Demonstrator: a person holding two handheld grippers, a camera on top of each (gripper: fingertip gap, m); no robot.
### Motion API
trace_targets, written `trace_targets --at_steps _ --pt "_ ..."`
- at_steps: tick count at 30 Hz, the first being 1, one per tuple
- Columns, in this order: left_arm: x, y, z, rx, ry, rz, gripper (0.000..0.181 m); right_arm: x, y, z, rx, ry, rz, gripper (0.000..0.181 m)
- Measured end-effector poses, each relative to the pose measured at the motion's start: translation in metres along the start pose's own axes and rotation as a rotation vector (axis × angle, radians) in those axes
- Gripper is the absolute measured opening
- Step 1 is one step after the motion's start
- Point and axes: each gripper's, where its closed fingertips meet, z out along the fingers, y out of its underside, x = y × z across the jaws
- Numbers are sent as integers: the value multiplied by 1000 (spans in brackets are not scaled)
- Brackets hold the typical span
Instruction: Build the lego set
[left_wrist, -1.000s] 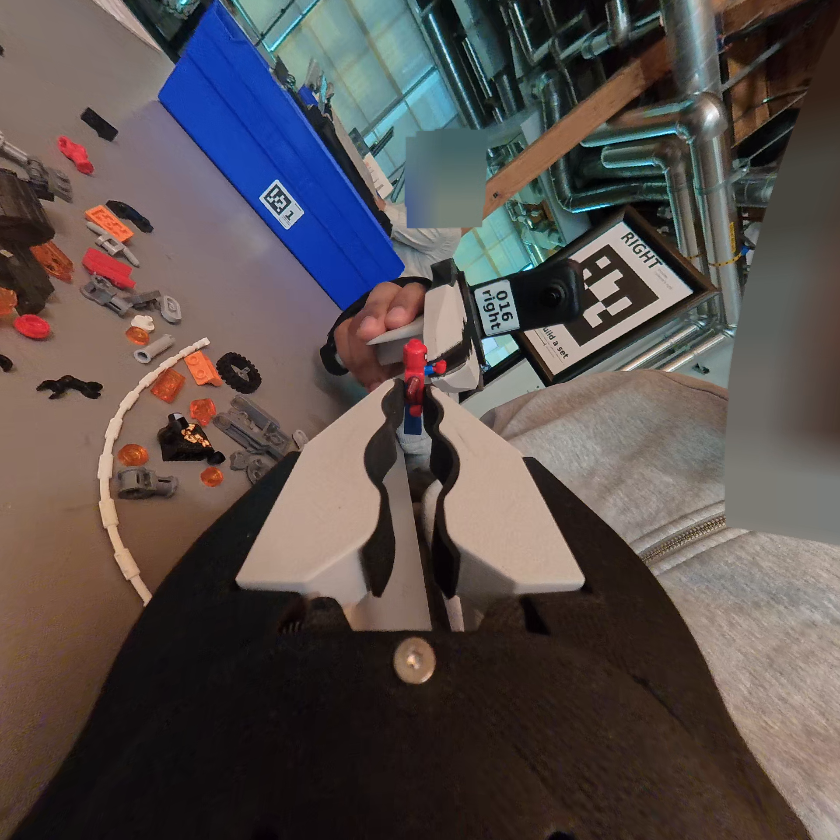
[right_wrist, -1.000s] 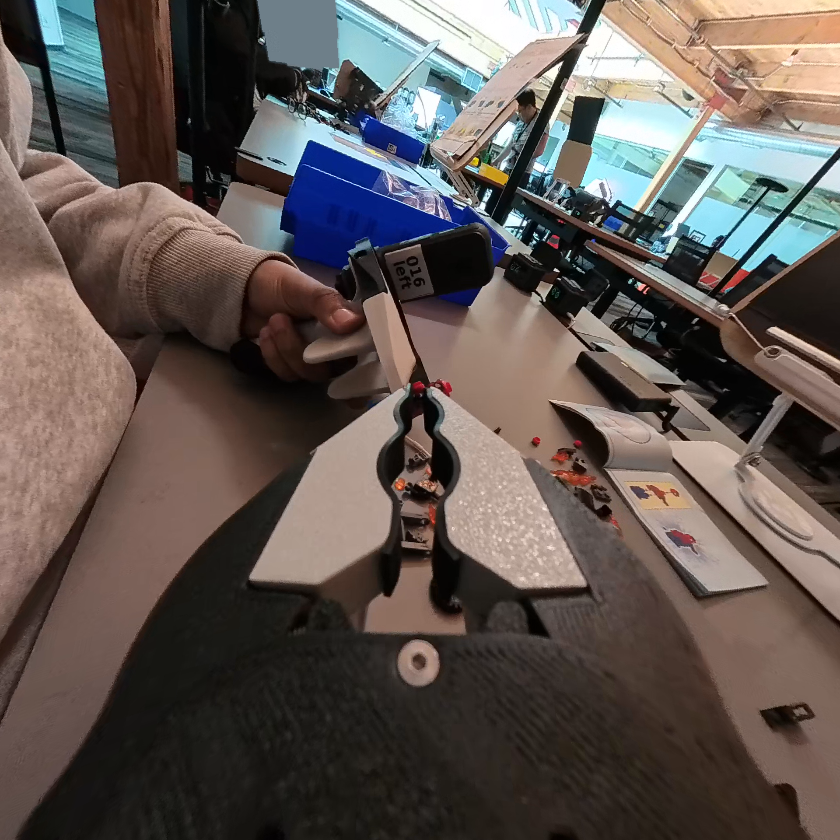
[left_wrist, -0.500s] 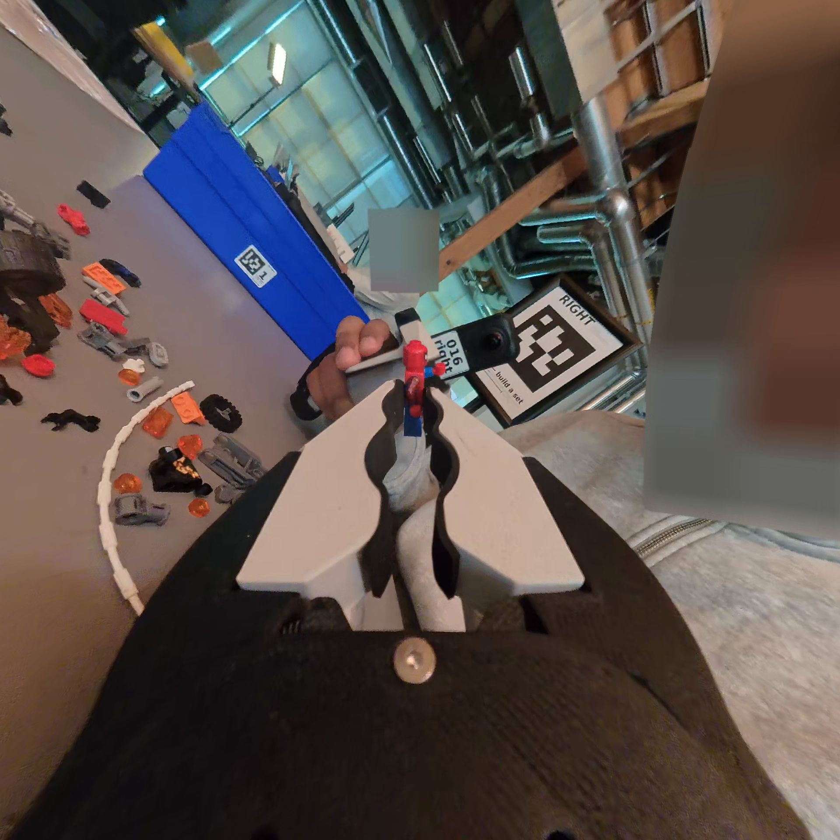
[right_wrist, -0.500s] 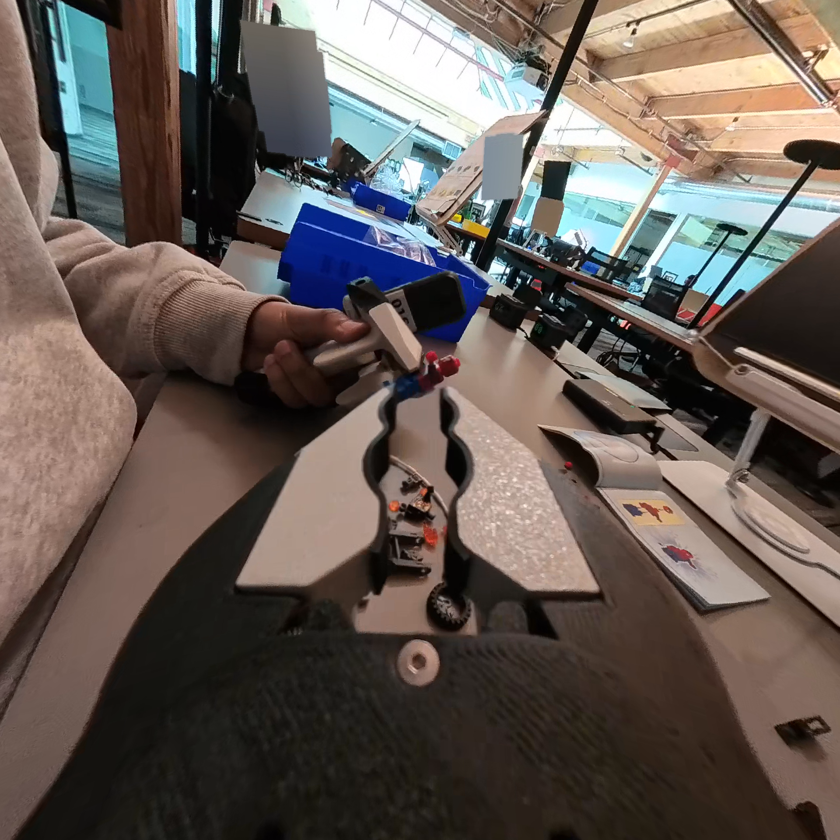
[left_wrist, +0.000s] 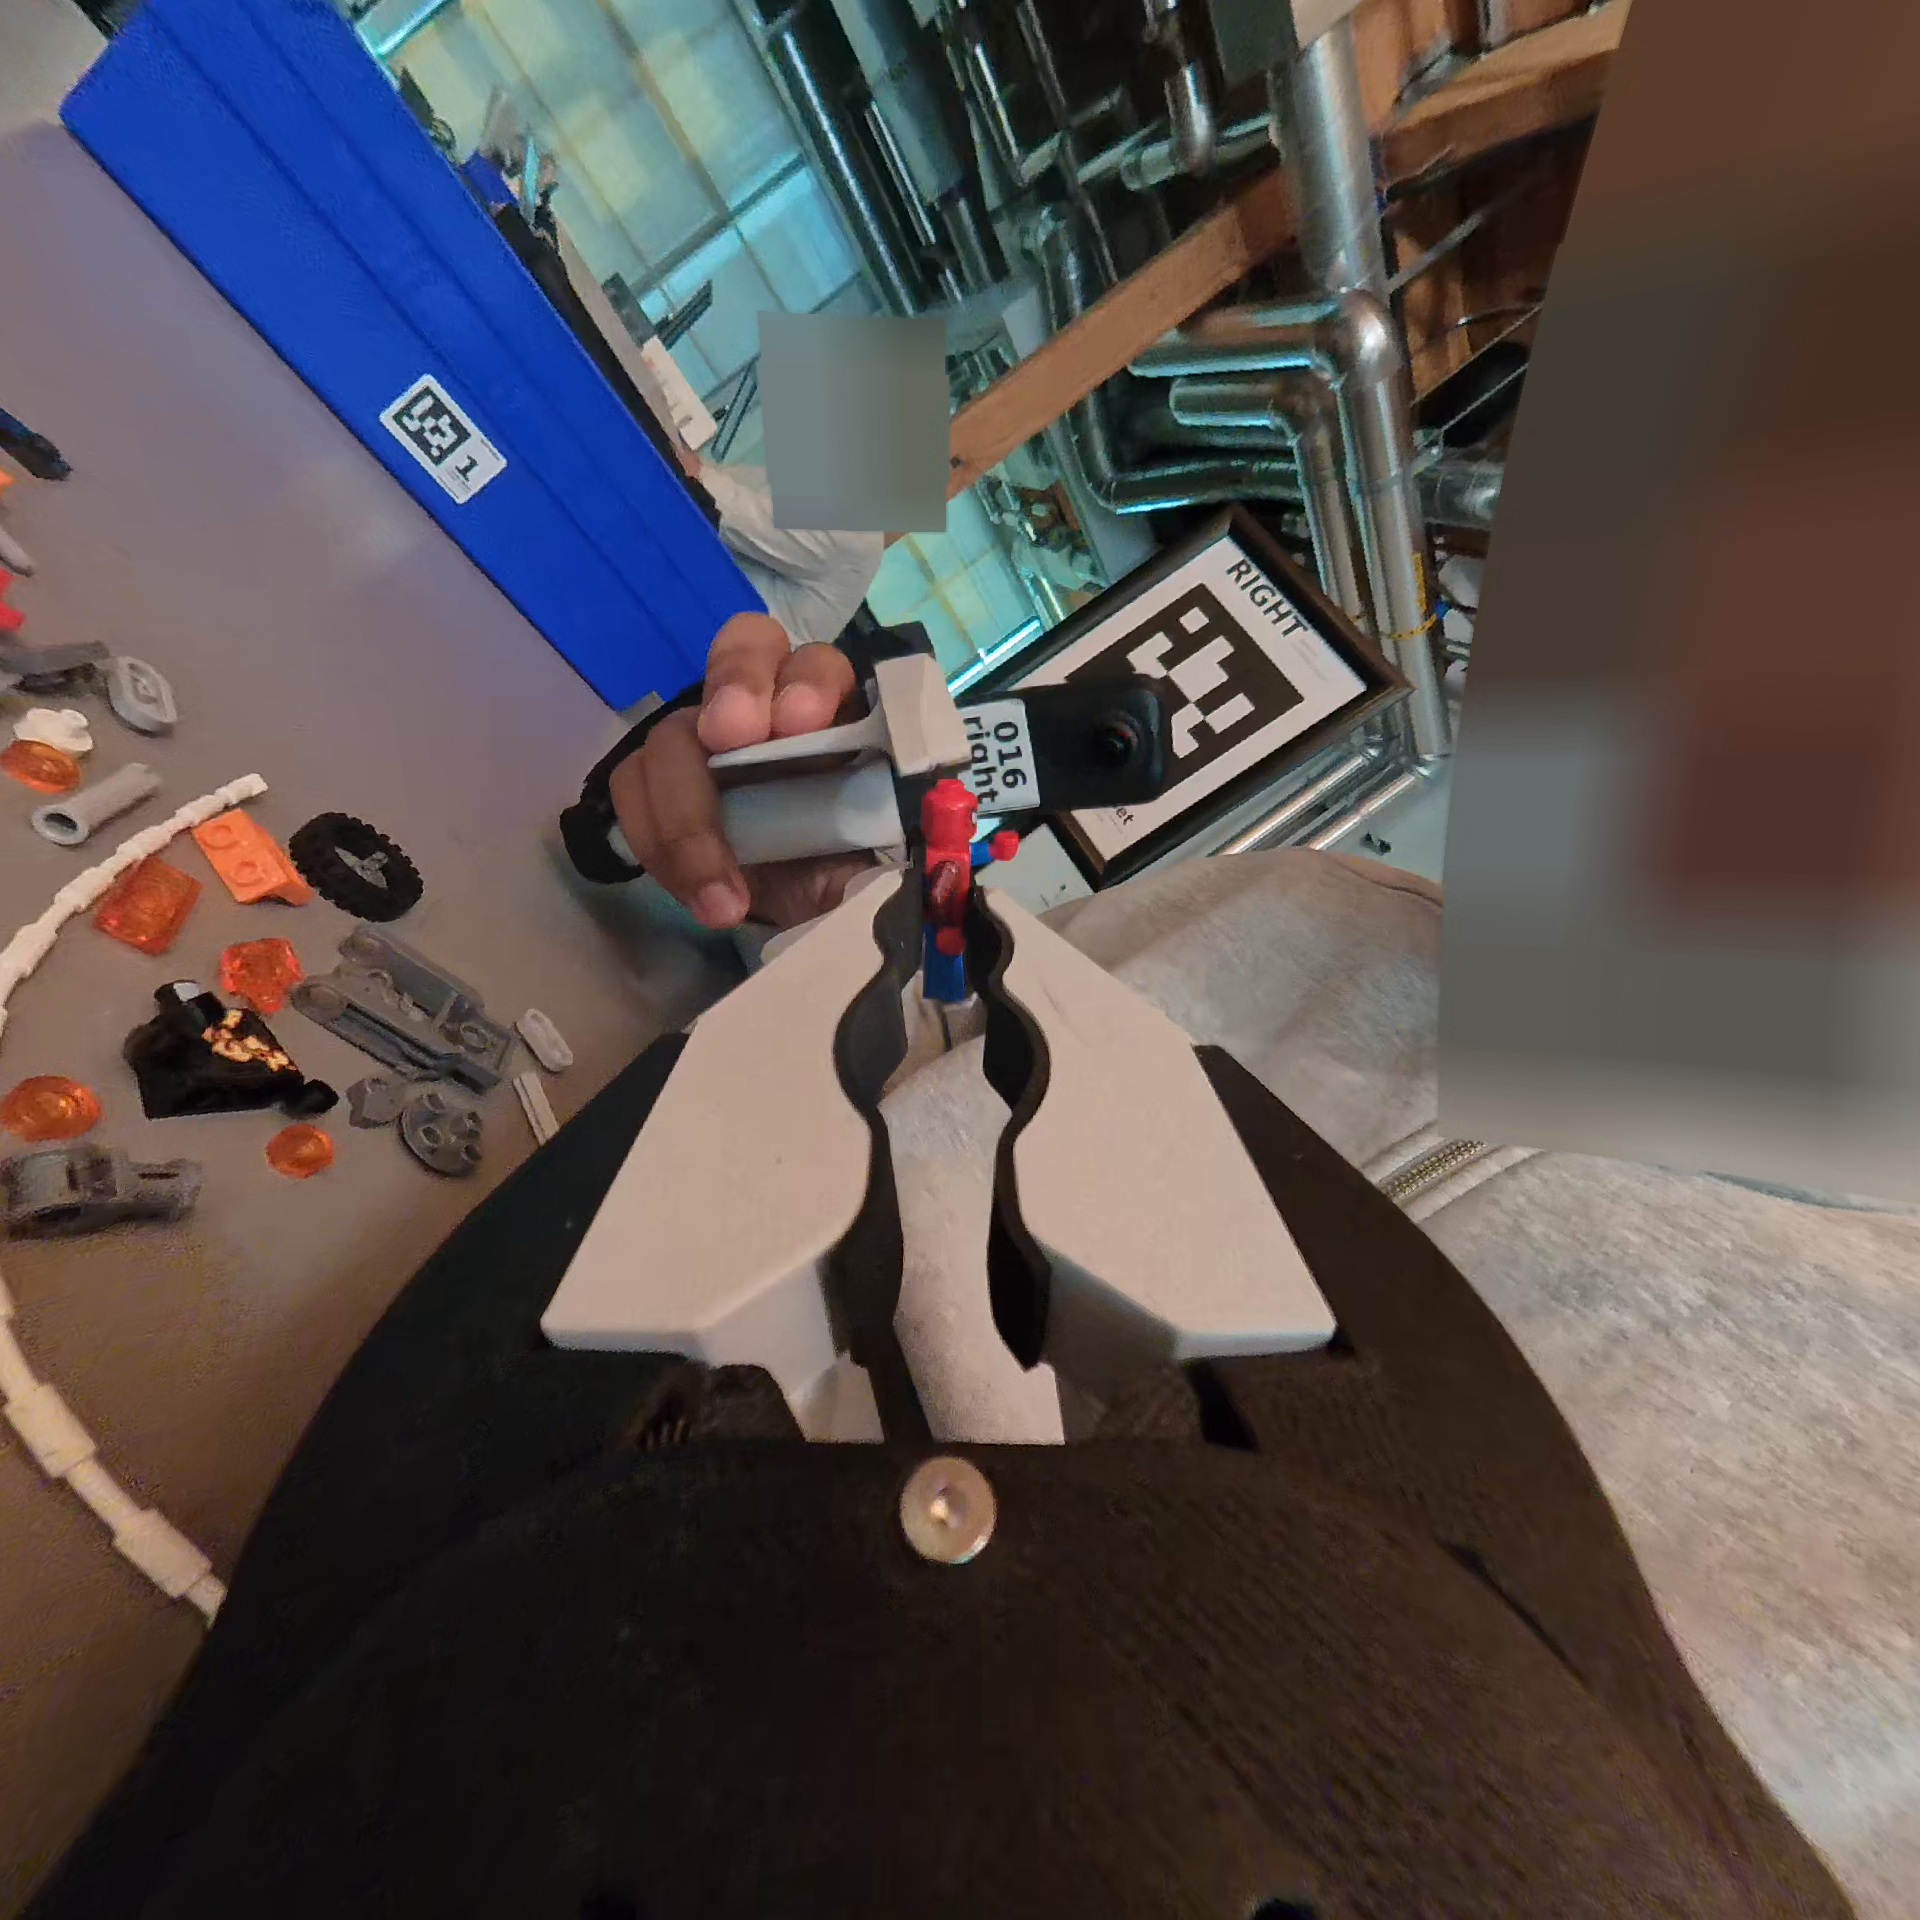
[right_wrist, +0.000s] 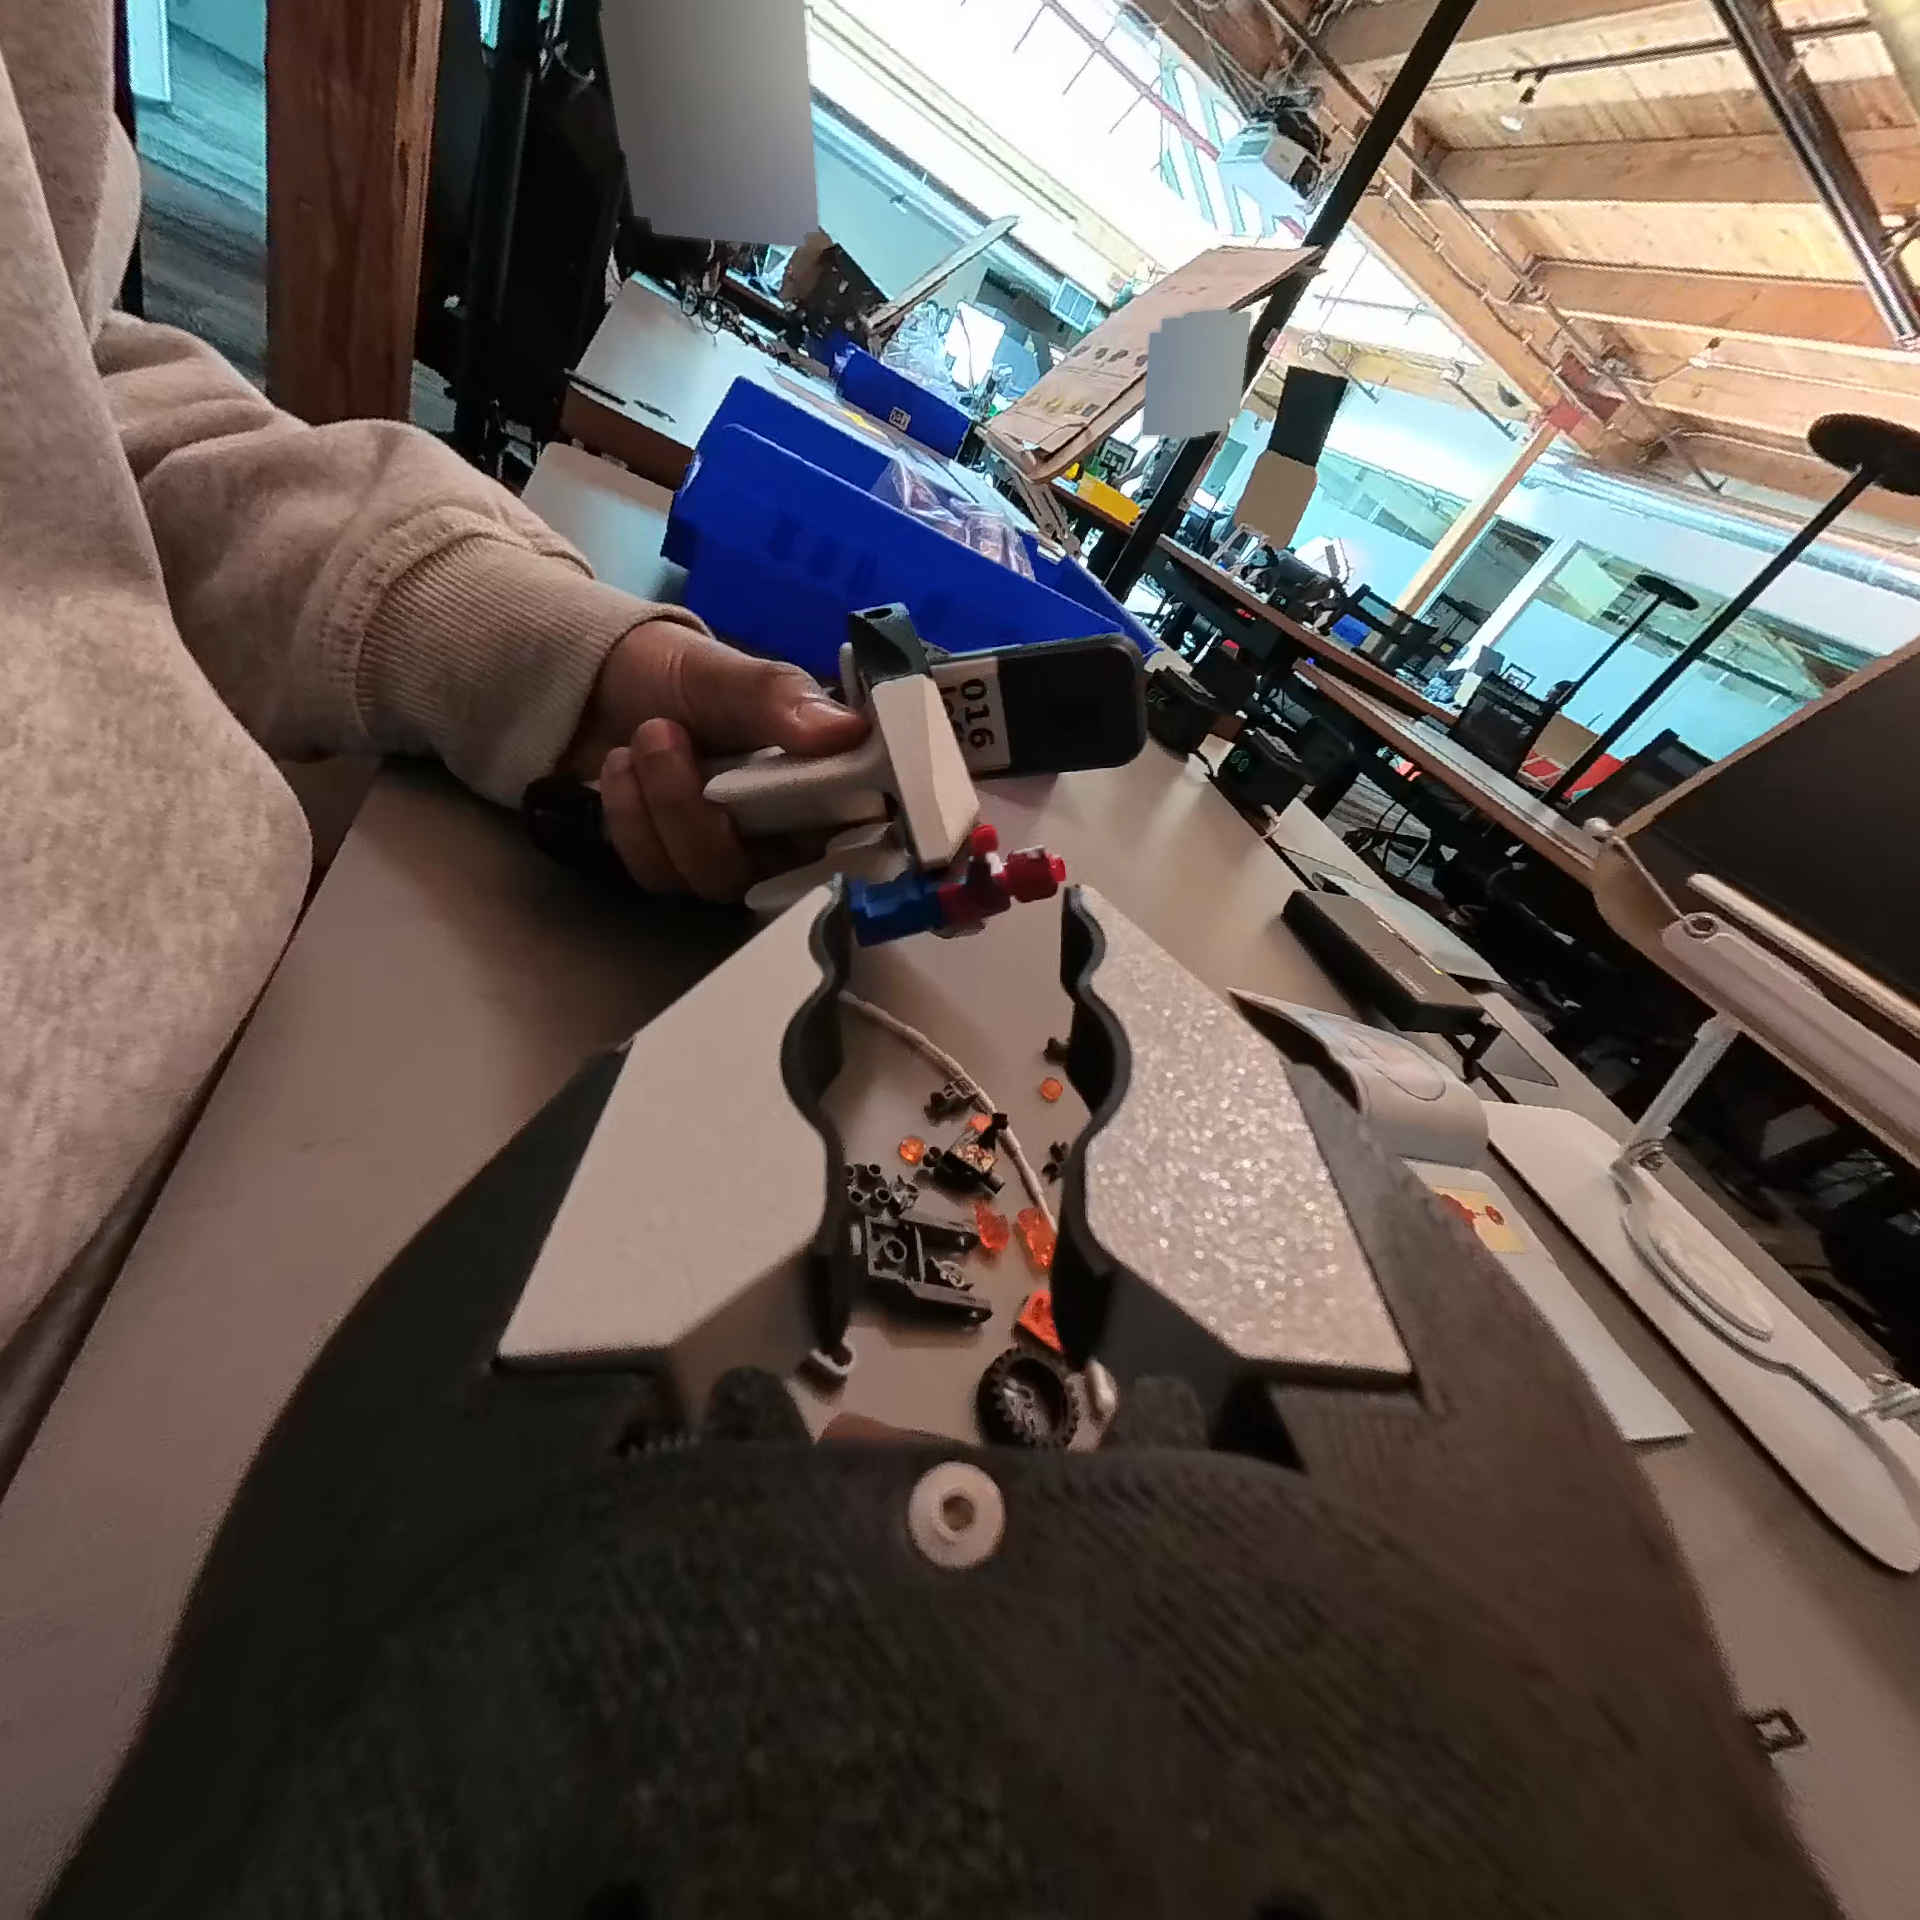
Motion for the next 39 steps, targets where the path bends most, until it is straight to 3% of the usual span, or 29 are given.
trace_targets --at_steps 1,13,17,21,24,27,31,39 --pt "0 0 0 -2 -1 0 4 -1 0 0 -1 -3 -5 38" --pt "2 1 0 -2 13 2 5 -2 -2 1 13 -11 9 38" --pt "5 -5 -2 33 9 45 4 -4 -13 -3 99 -103 222 40" --pt "-5 -15 -8 76 -166 219 4 18 -23 -12 198 -86 464 40" --pt "-14 -19 -11 68 -347 408 4 45 -1 -12 158 19 661 42" --pt "-22 -19 -12 32 -488 555 4 47 6 -12 134 -25 788 42" --pt "-23 -19 -12 13 -561 662 4 40 5 -10 109 -45 737 33" --pt "-20 -19 -10 23 -535 666 4 27 4 -5 58 -82 644 23"
